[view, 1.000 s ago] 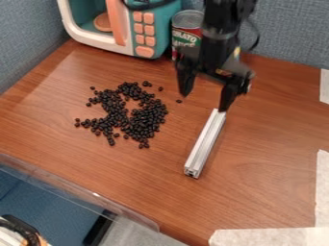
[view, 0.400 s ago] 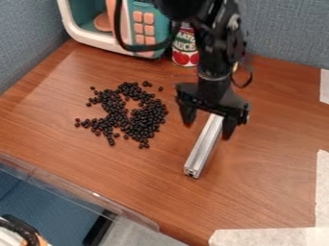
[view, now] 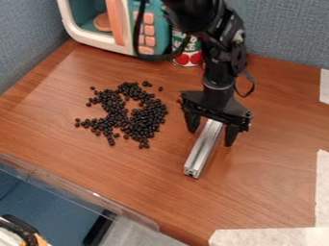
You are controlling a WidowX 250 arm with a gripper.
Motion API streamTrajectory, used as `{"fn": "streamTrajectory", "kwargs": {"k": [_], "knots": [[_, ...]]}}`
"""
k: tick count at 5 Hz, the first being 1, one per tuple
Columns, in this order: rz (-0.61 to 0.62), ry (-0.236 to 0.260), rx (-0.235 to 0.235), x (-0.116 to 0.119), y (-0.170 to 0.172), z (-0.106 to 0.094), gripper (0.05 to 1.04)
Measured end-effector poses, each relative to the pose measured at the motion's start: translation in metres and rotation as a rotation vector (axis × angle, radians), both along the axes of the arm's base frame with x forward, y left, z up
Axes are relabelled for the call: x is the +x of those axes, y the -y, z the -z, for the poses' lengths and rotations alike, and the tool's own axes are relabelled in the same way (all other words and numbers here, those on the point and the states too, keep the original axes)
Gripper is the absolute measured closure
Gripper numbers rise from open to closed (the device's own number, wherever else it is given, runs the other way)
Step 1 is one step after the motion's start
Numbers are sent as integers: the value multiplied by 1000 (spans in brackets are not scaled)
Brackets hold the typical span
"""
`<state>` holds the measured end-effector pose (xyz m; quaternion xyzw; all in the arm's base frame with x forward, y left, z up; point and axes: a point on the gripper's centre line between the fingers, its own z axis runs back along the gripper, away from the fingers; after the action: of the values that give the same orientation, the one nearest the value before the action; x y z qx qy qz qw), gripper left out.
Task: Sweep into pile
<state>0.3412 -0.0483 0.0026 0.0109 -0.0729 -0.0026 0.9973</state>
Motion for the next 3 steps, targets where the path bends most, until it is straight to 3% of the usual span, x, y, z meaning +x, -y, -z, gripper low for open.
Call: {"fn": "streamTrajectory", "kwargs": {"k": [2,3], "knots": [[7,-8,1,-1,0,0,693],[9,-12,-4,-2,1,0,716]]}}
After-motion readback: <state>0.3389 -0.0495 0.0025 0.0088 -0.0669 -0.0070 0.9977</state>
